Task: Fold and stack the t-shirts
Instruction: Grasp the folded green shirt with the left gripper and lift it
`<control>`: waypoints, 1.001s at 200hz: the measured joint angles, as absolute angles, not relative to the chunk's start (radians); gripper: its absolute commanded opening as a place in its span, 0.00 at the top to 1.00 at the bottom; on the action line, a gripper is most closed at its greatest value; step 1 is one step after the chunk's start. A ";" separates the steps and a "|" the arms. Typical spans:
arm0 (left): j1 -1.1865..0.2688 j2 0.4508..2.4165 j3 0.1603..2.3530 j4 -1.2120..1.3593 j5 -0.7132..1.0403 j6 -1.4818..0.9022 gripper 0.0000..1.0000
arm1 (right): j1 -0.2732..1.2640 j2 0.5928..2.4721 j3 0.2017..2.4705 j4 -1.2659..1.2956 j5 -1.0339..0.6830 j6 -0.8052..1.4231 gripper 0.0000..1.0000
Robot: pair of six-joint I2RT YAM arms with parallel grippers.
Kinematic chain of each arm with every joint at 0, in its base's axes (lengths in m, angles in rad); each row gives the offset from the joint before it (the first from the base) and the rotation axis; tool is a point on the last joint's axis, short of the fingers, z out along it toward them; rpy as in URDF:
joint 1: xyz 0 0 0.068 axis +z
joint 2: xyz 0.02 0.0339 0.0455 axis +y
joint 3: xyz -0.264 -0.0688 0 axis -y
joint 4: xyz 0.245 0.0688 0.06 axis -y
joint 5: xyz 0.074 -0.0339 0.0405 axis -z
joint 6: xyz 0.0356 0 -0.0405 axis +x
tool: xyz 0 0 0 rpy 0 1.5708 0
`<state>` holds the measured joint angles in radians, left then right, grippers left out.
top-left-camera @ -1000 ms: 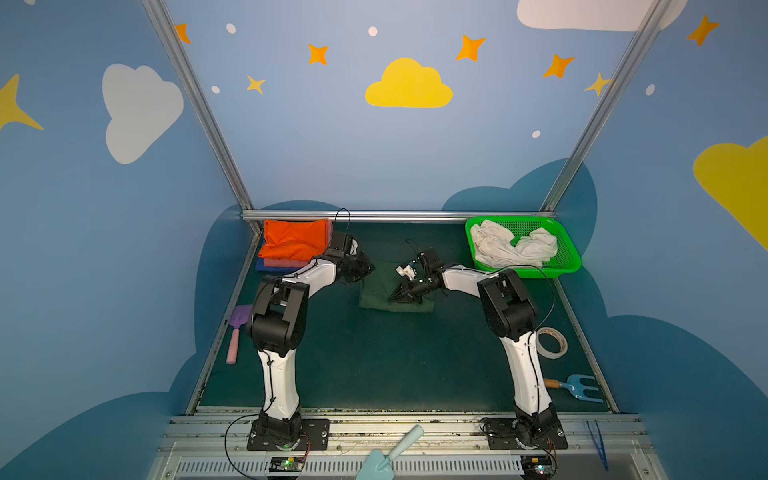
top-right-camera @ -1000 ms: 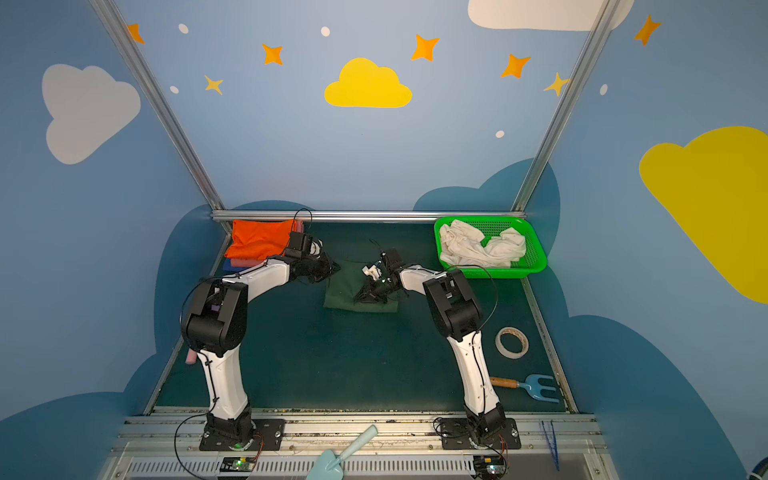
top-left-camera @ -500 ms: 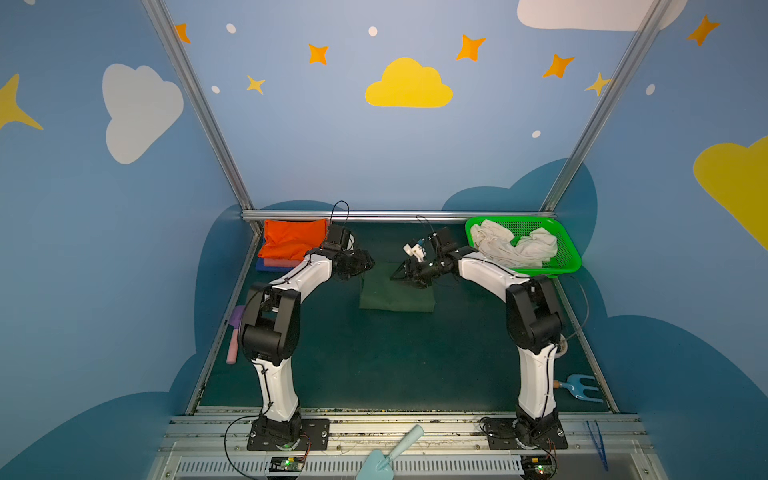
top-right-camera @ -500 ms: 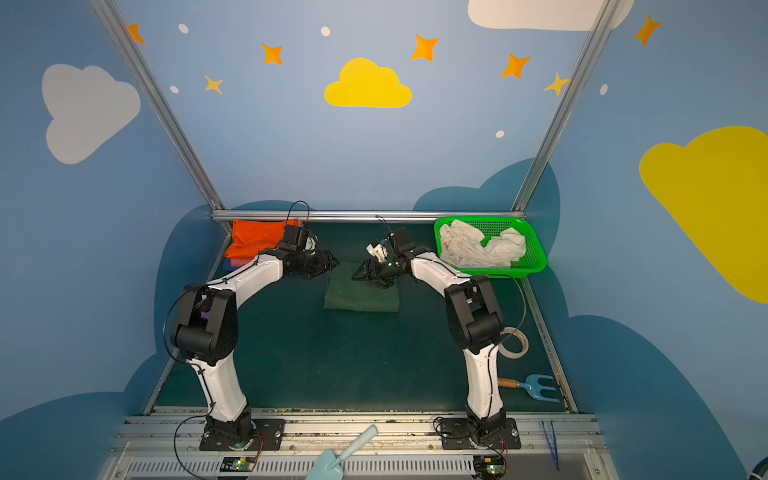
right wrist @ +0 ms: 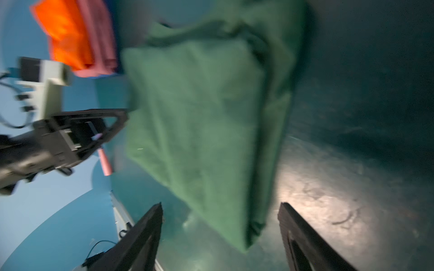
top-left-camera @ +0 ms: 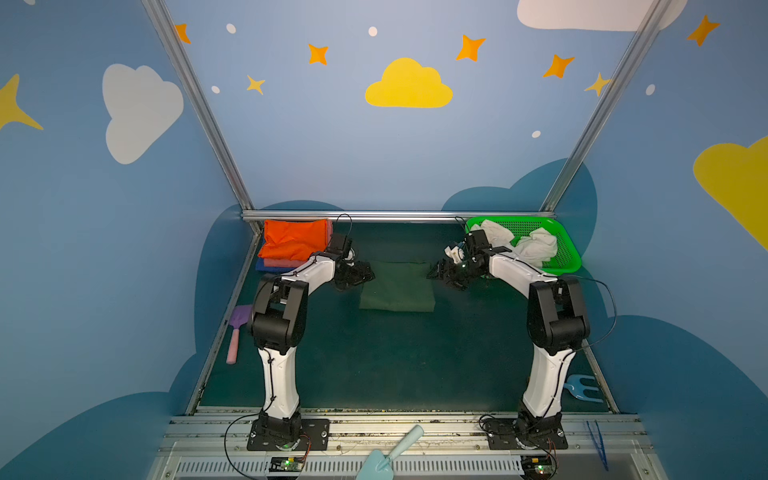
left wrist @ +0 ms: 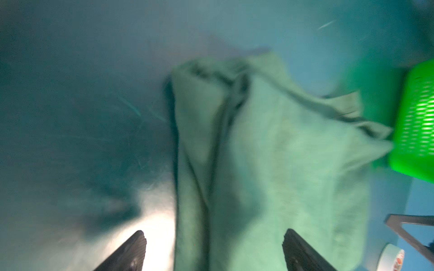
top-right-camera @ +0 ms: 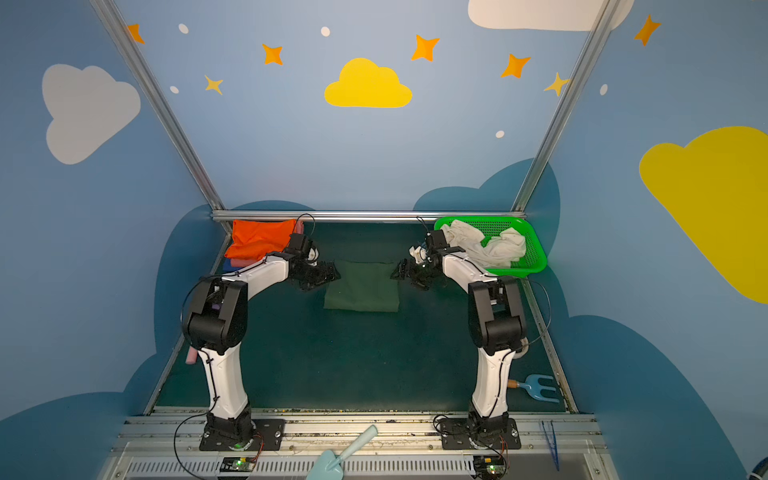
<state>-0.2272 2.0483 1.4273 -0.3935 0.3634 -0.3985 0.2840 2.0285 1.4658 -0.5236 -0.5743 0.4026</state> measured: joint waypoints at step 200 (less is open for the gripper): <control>-0.280 2.184 1.488 -0.218 0.453 -0.531 0.95 | 0.353 2.180 1.500 -0.319 -0.677 0.520 0.25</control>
